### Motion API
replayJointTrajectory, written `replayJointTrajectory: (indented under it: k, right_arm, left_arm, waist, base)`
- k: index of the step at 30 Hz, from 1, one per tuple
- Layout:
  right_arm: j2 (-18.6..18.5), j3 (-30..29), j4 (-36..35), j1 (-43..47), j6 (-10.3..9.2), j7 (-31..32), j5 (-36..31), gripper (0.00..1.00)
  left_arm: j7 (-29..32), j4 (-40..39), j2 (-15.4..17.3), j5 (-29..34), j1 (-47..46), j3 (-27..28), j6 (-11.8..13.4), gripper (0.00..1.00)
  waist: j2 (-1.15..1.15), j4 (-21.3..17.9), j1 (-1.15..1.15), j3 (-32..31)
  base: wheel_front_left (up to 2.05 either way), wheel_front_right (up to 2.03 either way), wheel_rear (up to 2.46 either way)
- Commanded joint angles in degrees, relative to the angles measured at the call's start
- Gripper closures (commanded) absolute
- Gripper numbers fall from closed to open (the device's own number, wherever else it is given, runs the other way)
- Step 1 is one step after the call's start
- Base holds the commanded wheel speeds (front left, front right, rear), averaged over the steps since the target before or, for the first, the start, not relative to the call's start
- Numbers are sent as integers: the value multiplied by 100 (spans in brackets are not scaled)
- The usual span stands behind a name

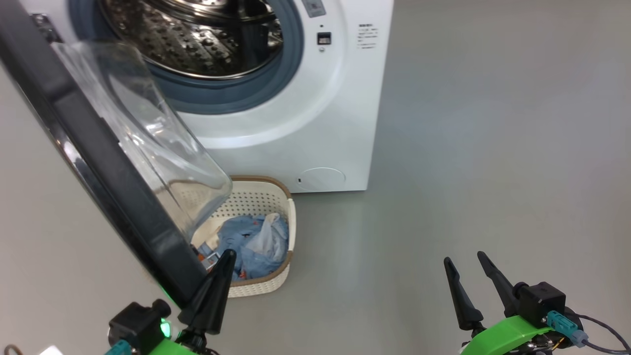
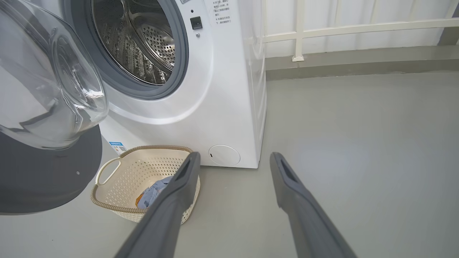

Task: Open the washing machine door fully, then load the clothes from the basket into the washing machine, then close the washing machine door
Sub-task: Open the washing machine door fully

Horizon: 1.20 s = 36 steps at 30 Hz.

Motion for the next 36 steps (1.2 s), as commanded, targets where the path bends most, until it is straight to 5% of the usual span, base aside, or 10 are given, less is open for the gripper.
replayJointTrajectory:
  k: [1, 17, 36]
  right_arm:
    - [4, 169, -111, -63, 9, -44, 58, 0]
    - [4, 148, -81, 34, 9, -44, 79, 0]
    - [4, 225, -33, 62, 9, -44, 160, 0]
  left_arm:
    - [-36, -85, 179, 9, -48, 351, 130, 100]
    - [-36, -33, 179, -134, 252, 367, 448, 100]
    - [-36, 93, 179, -313, 410, 1548, 910, 100]
  waist:
    - [0, 111, 0, -46]
    - [0, 800, 0, -179]
    - [0, 1102, 0, -249]
  base:
    - [0, 0, 0]
    - [0, 0, 0]
    - [0, 0, 0]
